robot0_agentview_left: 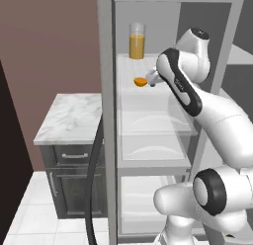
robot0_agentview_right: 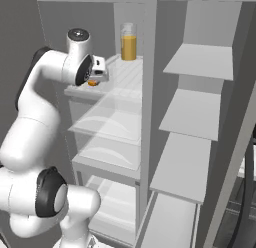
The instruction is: Take the orange and lime from the fridge shelf and place them in the freezer drawer to begin freezing them.
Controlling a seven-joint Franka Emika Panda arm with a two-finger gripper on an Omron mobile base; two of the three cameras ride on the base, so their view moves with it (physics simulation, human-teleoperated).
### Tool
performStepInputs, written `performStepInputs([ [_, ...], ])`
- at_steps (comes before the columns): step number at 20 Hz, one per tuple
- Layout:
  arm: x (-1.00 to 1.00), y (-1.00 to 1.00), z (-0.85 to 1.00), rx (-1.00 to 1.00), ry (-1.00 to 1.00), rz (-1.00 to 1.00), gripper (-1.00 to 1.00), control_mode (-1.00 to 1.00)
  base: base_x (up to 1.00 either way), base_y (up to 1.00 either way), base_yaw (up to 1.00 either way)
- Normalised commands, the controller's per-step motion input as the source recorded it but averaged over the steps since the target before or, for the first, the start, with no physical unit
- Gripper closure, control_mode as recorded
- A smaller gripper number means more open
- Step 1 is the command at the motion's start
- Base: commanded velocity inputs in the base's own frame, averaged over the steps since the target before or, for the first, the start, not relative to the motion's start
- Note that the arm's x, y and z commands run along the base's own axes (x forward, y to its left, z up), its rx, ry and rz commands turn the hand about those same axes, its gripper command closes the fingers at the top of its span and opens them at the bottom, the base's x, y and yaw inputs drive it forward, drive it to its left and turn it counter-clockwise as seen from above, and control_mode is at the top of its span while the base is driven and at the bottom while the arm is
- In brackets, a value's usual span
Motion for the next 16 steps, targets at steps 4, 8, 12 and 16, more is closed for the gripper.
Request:
performStepInputs([
  [4,0.62,0.04,-0.24,0.00,0.02,0.04,-1.00,-1.00,0.00,0.00,0.00],
  [8,0.51,0.03,-0.36,0.00,0.00,0.05,-1.00,-1.00,0.00,0.00,0.00],
  [12,0.52,0.11,-0.29,0.00,0.04,0.04,-1.00,-1.00,0.00,0.00,0.00],
  [16,0.62,0.12,-0.16,0.00,0.07,0.04,-1.00,-1.00,0.00,0.00,0.00],
])
